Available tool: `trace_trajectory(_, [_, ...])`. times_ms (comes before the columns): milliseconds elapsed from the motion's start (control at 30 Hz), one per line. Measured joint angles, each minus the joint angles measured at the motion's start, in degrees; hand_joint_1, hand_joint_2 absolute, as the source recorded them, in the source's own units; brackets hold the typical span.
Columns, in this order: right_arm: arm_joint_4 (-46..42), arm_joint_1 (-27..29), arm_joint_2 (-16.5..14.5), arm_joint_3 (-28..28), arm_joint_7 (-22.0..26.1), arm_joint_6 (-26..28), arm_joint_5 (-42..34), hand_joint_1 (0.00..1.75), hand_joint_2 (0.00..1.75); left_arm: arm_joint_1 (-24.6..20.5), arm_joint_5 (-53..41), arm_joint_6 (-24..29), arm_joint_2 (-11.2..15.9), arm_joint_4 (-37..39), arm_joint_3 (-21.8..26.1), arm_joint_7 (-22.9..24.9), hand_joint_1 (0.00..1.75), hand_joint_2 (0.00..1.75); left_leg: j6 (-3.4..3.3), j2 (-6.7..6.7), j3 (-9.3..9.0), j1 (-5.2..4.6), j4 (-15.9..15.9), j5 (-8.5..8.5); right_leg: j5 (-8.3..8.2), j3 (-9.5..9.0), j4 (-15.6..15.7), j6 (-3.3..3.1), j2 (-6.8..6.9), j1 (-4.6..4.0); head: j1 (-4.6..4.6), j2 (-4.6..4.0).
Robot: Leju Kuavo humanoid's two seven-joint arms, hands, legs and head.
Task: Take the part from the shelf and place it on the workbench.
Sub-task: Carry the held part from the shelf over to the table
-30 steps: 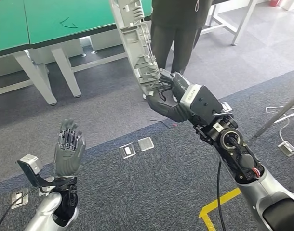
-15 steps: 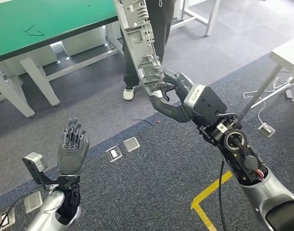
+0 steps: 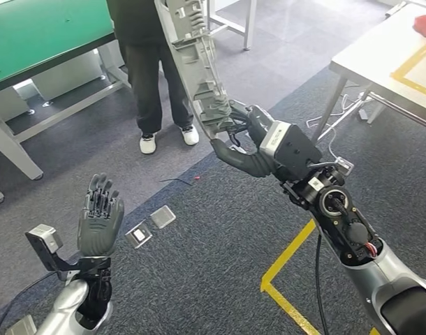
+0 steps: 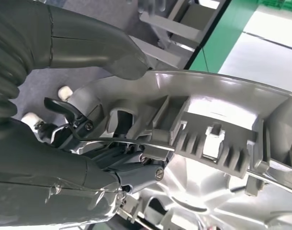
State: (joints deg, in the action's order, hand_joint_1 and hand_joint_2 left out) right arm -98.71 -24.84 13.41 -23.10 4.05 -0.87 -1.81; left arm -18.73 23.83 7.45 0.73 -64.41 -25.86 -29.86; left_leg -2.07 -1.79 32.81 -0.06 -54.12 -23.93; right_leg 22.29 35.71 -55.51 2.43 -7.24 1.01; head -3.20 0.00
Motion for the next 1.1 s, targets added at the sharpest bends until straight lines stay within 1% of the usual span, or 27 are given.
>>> trace_trajectory(33, [0.0, -0.02, -0.01, 0.01, -0.01, -0.01, 0.04, 1.75, 1.75, -0.05, 0.0, -0.03, -0.12, -0.02, 0.0, -0.05, 0.0, 1.75, -0.26, 0.77, -0.21, 0.14, 0.55, 0.27, 1.12, 0.77, -1.54, 0.21, 1.78, -0.19, -0.26, 0.0])
trace_trajectory(100, [0.02, -0.05, -0.05, -0.03, 0.04, -0.04, 0.11, 1.75, 1.75, 0.01, -0.01, -0.04, -0.22, -0.03, 0.01, -0.15, 0.0, 1.75, -0.51, 2.15, -0.4, 0.17, 1.03, 0.46, 4.94, 3.66, -8.2, 0.59, 5.57, -0.33, -0.73, 0.0])
trace_trajectory(133, [0.05, -0.06, -0.07, -0.06, 0.08, -0.05, 0.11, 1.75, 1.75, 0.12, -0.01, -0.02, -0.19, -0.03, 0.01, -0.16, 0.0, 1.75, -0.52, 2.89, -0.38, 0.16, 1.03, 0.45, 6.68, 5.34, -12.12, 0.84, 6.28, -0.2, -0.86, 0.0])
trace_trajectory(167, [0.09, -0.04, -0.08, -0.08, 0.11, -0.07, 0.11, 1.75, 1.75, 0.27, -0.01, 0.01, -0.15, -0.03, 0.01, -0.17, 0.0, 1.75, -0.5, 3.62, -0.36, 0.18, 1.0, 0.41, 7.59, 6.43, -14.86, 1.07, 6.61, -0.02, -0.97, 0.0])
trace_trajectory(200, [0.14, -0.04, -0.08, -0.08, 0.13, -0.07, 0.11, 1.75, 1.75, 0.42, -0.01, 0.03, -0.13, -0.03, 0.01, -0.18, 0.0, 1.75, -0.42, 4.36, -0.35, 0.22, 0.94, 0.35, 7.45, 6.53, -15.53, 1.31, 6.82, 0.18, -1.13, 0.0])
trace_trajectory(233, [0.18, -0.05, -0.08, -0.08, 0.14, -0.08, 0.1, 1.75, 1.75, 0.51, -0.01, 0.04, -0.12, -0.03, 0.01, -0.18, 0.0, 1.75, -0.28, 5.05, -0.35, 0.28, 0.83, 0.25, 6.31, 5.43, -13.82, 1.53, 7.12, 0.38, -1.26, 0.0])
trace_trajectory(267, [0.2, -0.05, -0.08, -0.09, 0.15, -0.1, 0.1, 1.75, 1.75, 0.56, -0.01, 0.04, -0.12, -0.03, 0.01, -0.18, 0.0, 1.75, -0.05, 5.71, -0.37, 0.36, 0.63, 0.09, 4.46, 3.27, -10.07, 1.73, 7.88, 0.52, -1.38, 0.0])
trace_trajectory(300, [0.21, -0.09, -0.08, -0.1, 0.16, -0.11, 0.1, 1.75, 1.75, 0.57, -0.01, 0.04, -0.11, -0.03, 0.02, -0.2, 0.0, 1.75, 0.26, 6.27, -0.35, 0.34, 0.36, -0.13, 2.98, 0.95, -5.87, 1.86, 9.22, 0.49, -1.56, 0.0])
trace_trajectory(367, [0.2, -0.13, -0.09, -0.09, 0.23, -0.13, 0.1, 1.75, 1.75, 0.55, -0.01, 0.02, -0.09, -0.04, 0.02, -0.27, 0.0, 1.75, 0.9, 7.28, -0.29, 0.05, -0.31, -0.56, 1.28, -1.87, -0.48, 1.33, 10.72, 0.27, -1.68, 0.0])
trace_trajectory(400, [0.21, -0.14, -0.1, -0.08, 0.26, -0.11, 0.1, 1.75, 1.75, 0.54, -0.01, 0.0, -0.08, -0.05, 0.02, -0.3, 0.0, 1.75, 1.14, 7.77, -0.28, -0.13, -0.48, -0.67, 1.29, -2.02, 0.09, 0.87, 10.69, 0.12, -1.52, 0.0])
trace_trajectory(467, [0.2, -0.12, -0.1, -0.05, 0.27, -0.05, 0.05, 1.75, 1.75, 0.47, -0.01, -0.1, -0.09, -0.05, 0.02, -0.33, 0.0, 1.75, 1.64, 8.58, -0.34, -0.1, -0.62, -0.88, 1.04, -1.77, 0.01, -0.09, 9.19, 0.11, -1.01, 0.0])
trace_trajectory(500, [0.2, -0.17, -0.1, -0.03, 0.27, -0.03, 0.01, 1.75, 1.75, 0.4, -0.01, -0.18, -0.1, -0.06, 0.02, -0.34, 0.0, 1.75, 1.95, 7.93, -0.2, 0.09, -1.15, -1.42, 0.9, -1.72, 0.04, -0.44, 8.51, 0.18, -0.81, 0.0])
trace_trajectory(533, [0.19, -0.21, -0.11, -0.02, 0.27, -0.01, -0.04, 1.75, 1.75, 0.32, 0.0, -0.25, -0.09, -0.07, 0.02, -0.35, 0.0, 1.75, 2.23, 6.65, 0.43, 0.31, -2.76, -2.55, 0.74, -1.69, 0.1, -0.81, 7.89, 0.26, -0.66, 0.0])
trace_trajectory(600, [0.19, -0.27, -0.22, -0.04, 0.28, 0.03, -0.08, 1.75, 1.75, 0.3, 0.01, -0.33, -0.04, -0.07, 0.02, -0.37, 0.0, 1.75, 2.54, 3.41, 3.57, 0.57, -9.69, -6.22, 0.52, -1.54, 0.13, -1.34, 6.61, 0.32, -0.22, 0.0])
trace_trajectory(633, [0.2, -0.25, -0.29, -0.06, 0.29, 0.04, -0.09, 1.75, 1.75, 0.38, 0.02, -0.33, 0.02, -0.07, 0.02, -0.37, 0.0, 1.75, 2.55, 2.61, 5.72, 0.58, -14.01, -7.95, 0.45, -1.45, 0.13, -1.52, 5.91, 0.24, -0.06, 0.0])
trace_trajectory(667, [0.2, -0.23, -0.34, -0.08, 0.31, 0.04, -0.09, 1.75, 1.75, 0.48, 0.03, -0.34, 0.1, -0.06, 0.02, -0.37, 0.0, 1.75, 2.5, 2.25, 7.52, 0.56, -17.37, -8.91, 0.41, -1.39, 0.13, -1.62, 5.13, 0.13, 0.03, 0.0])
trace_trajectory(700, [0.2, -0.2, -0.37, -0.08, 0.31, 0.04, -0.09, 1.75, 1.75, 0.56, 0.03, -0.33, 0.18, -0.06, 0.02, -0.37, 0.0, 1.75, 2.33, 2.09, 8.45, 0.52, -18.72, -8.74, 0.37, -1.37, 0.13, -1.68, 4.3, 0.01, 0.08, 0.0])
trace_trajectory(733, [0.2, -0.19, -0.37, -0.09, 0.3, 0.04, -0.09, 1.75, 1.75, 0.6, 0.03, -0.34, 0.22, -0.06, 0.02, -0.37, 0.0, 1.75, 2.01, 1.88, 8.24, 0.45, -17.64, -7.45, 0.33, -1.36, 0.13, -1.71, 3.44, -0.1, 0.1, 0.0])
trace_trajectory(767, [0.2, -0.18, -0.37, -0.1, 0.29, 0.04, -0.09, 1.75, 1.75, 0.58, 0.02, -0.34, 0.24, -0.07, 0.02, -0.37, 0.0, 1.75, 1.57, 1.37, 6.92, 0.35, -14.31, -5.32, 0.28, -1.37, 0.13, -1.7, 2.58, -0.16, 0.12, 0.0])
trace_trajectory(833, [0.2, -0.19, -0.38, -0.1, 0.29, 0.04, -0.09, 1.75, 1.75, 0.45, 0.02, -0.34, 0.27, -0.07, 0.02, -0.37, 0.0, 1.75, 0.65, -1.2, 3.13, 0.19, -5.73, -1.31, 0.17, -1.29, 0.11, -1.59, 1.04, -0.17, 0.14, 0.0])
trace_trajectory(867, [0.2, -0.19, -0.4, -0.1, 0.3, 0.06, -0.09, 1.75, 1.75, 0.37, 0.01, -0.34, 0.31, -0.07, 0.02, -0.37, 0.0, 1.75, 0.4, -2.1, 1.81, 0.09, -2.87, -0.28, 0.09, -1.17, 0.11, -1.42, 0.39, -0.12, 0.17, 0.0])
trace_trajectory(900, [0.21, -0.17, -0.42, -0.09, 0.31, 0.09, -0.09, 1.75, 1.75, 0.29, 0.01, -0.34, 0.34, -0.07, 0.02, -0.38, 0.0, 1.75, 0.26, -2.55, 1.17, -0.03, -1.51, 0.04, 0.01, -1.02, 0.13, -1.19, -0.25, -0.02, 0.19, 0.0])
trace_trajectory(967, [0.22, -0.09, -0.44, -0.04, 0.32, 0.15, -0.09, 1.75, 1.75, 0.16, -0.04, -0.33, 0.31, -0.08, 0.02, -0.38, 0.0, 1.75, 0.11, -1.32, 0.88, -0.11, -0.9, 0.16, -0.29, -0.72, 0.45, -0.51, -1.49, 0.1, 0.23, 0.0])
trace_trajectory(1000, [0.2, 0.0, -0.43, 0.01, 0.31, 0.17, -0.09, 1.75, 1.75, 0.09, -0.08, -0.33, 0.21, -0.1, 0.02, -0.37, 0.0, 1.75, -0.06, -0.62, 0.7, 0.0, -0.44, 0.36, -0.15, -0.53, 0.34, -0.24, -0.96, 0.01, 0.19, 0.0])
trace_trajectory(1033, [0.19, 0.05, -0.42, 0.05, 0.3, 0.18, -0.09, 1.75, 1.75, 0.04, -0.15, -0.34, 0.1, -0.14, 0.02, -0.35, 0.0, 1.75, -0.26, 0.1, 0.5, 0.16, 0.1, 0.6, 0.52, -0.04, -0.47, -0.02, 0.53, -0.17, -0.07, 0.0])
trace_trajectory(1067, [0.18, 0.09, -0.43, 0.08, 0.3, 0.19, -0.09, 1.75, 1.75, 0.01, -0.21, -0.35, -0.03, -0.17, 0.02, -0.34, 0.0, 1.75, -0.44, 0.83, 0.33, 0.31, 0.6, 0.82, 1.87, 0.94, -2.5, 0.15, 2.52, -0.34, -0.35, 0.0])
trace_trajectory(1100, [0.17, 0.15, -0.45, 0.07, 0.32, 0.19, -0.09, 1.75, 1.75, 0.04, -0.26, -0.36, -0.09, -0.2, 0.02, -0.32, 0.0, 1.75, -0.55, 1.53, 0.25, 0.31, 0.83, 0.91, 3.82, 2.39, -5.87, 0.27, 4.71, -0.36, -0.59, 0.0])
